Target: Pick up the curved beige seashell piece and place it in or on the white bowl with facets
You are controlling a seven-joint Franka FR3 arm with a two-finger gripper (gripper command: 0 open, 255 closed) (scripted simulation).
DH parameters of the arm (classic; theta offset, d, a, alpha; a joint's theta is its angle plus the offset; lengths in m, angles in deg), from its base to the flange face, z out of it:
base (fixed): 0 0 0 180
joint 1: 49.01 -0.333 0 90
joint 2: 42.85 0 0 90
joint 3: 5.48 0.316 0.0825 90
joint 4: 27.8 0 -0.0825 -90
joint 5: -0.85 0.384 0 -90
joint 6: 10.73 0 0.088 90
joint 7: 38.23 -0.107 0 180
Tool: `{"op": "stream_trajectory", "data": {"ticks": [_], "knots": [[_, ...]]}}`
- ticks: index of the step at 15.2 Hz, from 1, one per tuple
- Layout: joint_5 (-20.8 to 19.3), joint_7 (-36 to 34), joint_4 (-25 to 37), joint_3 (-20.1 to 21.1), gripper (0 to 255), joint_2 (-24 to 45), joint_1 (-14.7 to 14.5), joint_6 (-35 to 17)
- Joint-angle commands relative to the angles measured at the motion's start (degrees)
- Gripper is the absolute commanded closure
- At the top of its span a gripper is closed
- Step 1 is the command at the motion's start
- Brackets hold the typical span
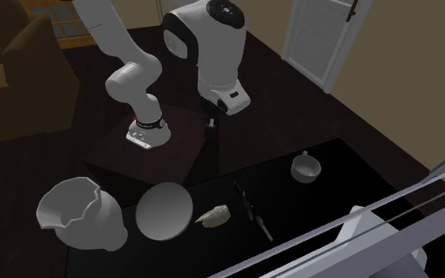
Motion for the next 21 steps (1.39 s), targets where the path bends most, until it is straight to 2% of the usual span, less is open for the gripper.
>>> {"op": "stream_trajectory", "data": {"ticks": [1, 6, 10, 16, 20, 21], "knots": [[0.7, 4.0, 1.6, -1.9, 0, 4.5, 0.0, -1.7], [3.9, 14.0, 7.1, -5.6, 0, 16.5, 0.7, -4.7], [7.5, 21.8, 12.9, -6.8, 0, 26.9, 2.4, -5.8], [12.4, 31.6, 24.1, -5.8, 0, 42.5, 6.7, -5.4], [14.5, 36.4, 33.4, -4.1, 0, 52.8, 10.2, -3.8], [14.6, 36.6, 34.1, -3.9, 0, 53.5, 10.5, -3.6]]}}
